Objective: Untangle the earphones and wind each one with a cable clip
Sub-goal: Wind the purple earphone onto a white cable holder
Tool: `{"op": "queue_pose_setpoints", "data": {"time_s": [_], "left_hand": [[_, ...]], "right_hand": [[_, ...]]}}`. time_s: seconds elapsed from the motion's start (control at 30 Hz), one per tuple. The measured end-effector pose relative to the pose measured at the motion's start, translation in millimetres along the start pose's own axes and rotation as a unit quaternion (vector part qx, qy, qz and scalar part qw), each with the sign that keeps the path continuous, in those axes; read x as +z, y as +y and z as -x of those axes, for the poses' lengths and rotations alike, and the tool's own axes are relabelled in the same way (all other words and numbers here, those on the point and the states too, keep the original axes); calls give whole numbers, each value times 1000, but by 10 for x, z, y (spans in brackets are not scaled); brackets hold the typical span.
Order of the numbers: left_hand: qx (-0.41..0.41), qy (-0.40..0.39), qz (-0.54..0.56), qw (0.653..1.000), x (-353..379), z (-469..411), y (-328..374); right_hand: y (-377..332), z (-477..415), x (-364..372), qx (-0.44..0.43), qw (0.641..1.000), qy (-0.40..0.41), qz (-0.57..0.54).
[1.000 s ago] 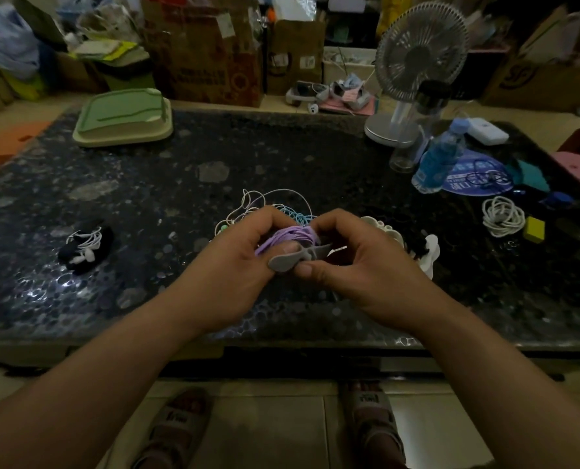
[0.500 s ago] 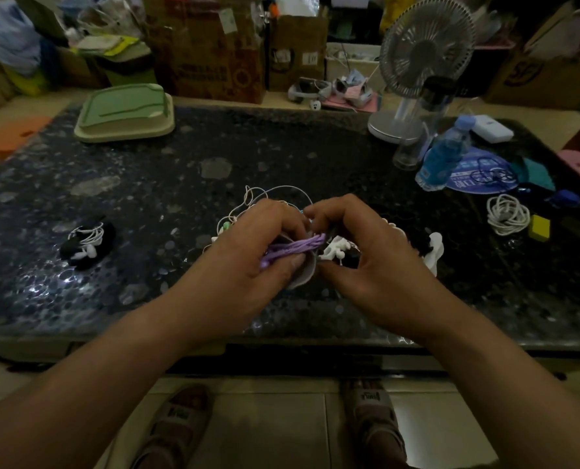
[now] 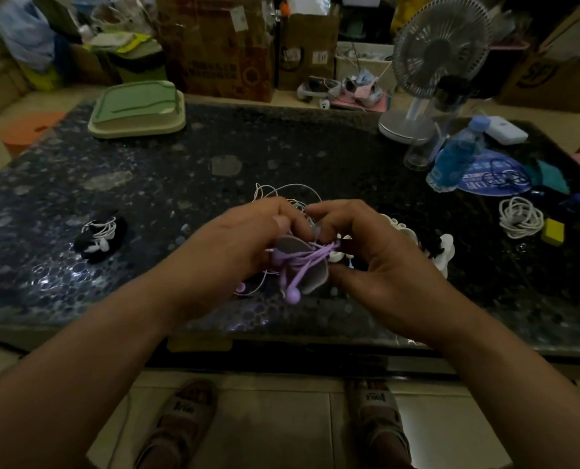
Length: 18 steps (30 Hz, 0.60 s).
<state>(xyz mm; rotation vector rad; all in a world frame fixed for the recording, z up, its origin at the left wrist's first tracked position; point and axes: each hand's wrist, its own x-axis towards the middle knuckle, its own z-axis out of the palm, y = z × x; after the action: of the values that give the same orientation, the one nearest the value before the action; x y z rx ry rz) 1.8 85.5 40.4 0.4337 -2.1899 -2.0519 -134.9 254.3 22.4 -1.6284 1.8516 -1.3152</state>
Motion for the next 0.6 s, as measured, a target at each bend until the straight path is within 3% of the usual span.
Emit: {"op": "queue_pose_setpoints", "data": {"time_s": [0.17,0.3,0.43,0.6], "left_hand": [[14,-48,-48,998,-59,72,-132],[-19,-69,67,995,-45,42,-143],[-36,-24,164,986,86,-7,-181],[-31,25,194,980,197,-100,-307]], "right_hand": [[71,2,5,67,996,-41,-32],[79,20,-23,120,981,-62,-138],[78,17,-55,153,974,-54,-156],[93,-4,1,191,974,-19,-121]]}}
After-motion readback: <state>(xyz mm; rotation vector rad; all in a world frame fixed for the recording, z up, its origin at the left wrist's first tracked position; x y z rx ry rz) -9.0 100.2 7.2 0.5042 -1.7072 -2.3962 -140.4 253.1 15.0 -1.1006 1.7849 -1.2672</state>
